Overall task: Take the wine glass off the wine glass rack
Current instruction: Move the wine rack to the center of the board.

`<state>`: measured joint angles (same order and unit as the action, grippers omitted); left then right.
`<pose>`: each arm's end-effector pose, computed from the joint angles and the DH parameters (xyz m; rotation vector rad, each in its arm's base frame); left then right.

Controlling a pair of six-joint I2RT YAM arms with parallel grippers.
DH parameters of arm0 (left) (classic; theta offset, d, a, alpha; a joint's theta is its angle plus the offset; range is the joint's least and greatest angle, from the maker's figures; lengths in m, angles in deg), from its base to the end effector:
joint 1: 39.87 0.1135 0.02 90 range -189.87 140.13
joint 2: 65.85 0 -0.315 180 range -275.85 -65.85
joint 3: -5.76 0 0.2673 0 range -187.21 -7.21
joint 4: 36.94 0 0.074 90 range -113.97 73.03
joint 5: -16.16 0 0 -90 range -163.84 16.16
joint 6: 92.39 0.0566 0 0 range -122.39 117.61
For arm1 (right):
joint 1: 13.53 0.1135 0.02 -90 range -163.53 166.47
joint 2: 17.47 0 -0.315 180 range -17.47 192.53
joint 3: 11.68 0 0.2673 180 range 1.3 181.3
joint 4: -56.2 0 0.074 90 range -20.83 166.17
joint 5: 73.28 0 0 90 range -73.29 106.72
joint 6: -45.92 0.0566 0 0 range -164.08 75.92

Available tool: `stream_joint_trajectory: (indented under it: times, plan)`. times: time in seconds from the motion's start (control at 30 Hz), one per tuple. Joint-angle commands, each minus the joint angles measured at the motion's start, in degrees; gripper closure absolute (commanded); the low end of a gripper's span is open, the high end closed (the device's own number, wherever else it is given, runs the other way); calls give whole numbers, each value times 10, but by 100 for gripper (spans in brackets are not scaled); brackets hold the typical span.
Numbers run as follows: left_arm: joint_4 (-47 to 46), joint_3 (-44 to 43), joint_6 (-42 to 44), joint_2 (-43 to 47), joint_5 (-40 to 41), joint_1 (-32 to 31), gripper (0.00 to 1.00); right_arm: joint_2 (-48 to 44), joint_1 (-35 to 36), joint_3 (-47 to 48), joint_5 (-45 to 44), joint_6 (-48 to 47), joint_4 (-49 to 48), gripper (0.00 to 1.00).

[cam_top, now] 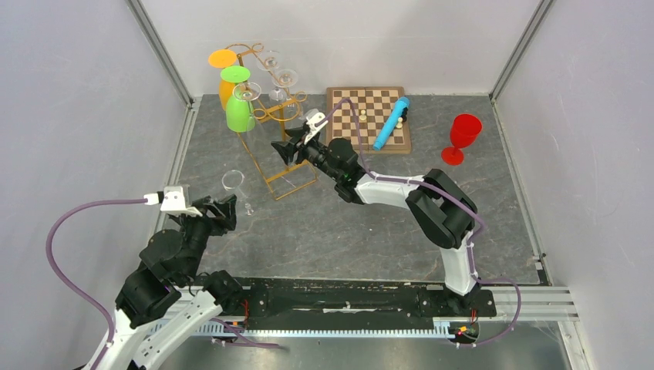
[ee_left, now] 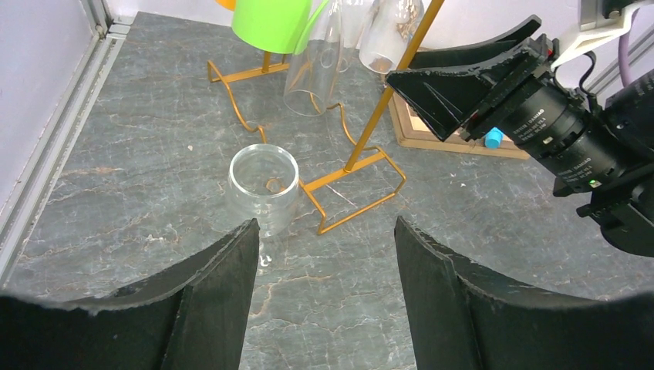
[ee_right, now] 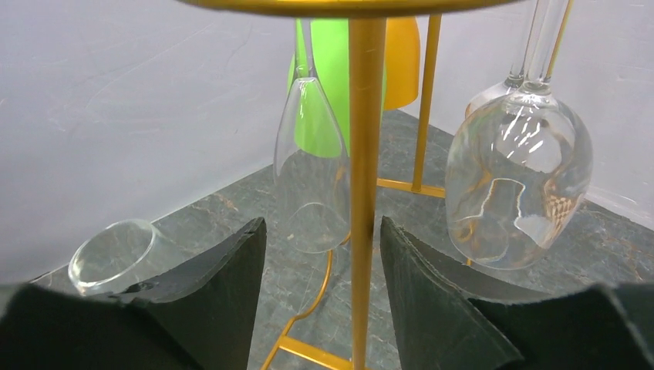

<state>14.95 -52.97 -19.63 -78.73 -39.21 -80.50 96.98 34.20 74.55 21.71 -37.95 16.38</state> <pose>0.0354 0.0120 0.3628 -0.1153 1.6600 -0.2603 0.3418 0.3834 0.3001 -0.5747 1.2994 0.8430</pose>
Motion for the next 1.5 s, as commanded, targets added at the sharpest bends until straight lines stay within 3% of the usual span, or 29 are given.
stream_joint_trajectory:
  times: [0.0,0.2,0.43,0.63,0.73,0.97,1.47]
  plan:
    - [-15,1,-31,6,17,3,29,19,5,47,-22,-8,-18,42]
    - [-16,1,-31,6,15,5,29,41,6,76,-34,-10,-6,52]
    - [-17,2,-31,7,13,4,29,53,7,93,-46,-13,6,80]
    - [-19,3,-30,4,10,6,29,59,7,106,-46,-23,17,90]
    - [-19,3,-29,4,10,6,29,61,7,111,-46,-23,23,99]
    - [-19,4,-30,9,11,7,29,37,7,76,-40,-27,9,100]
    - [-17,4,-31,10,15,7,29,-89,6,-94,-14,-36,-33,100]
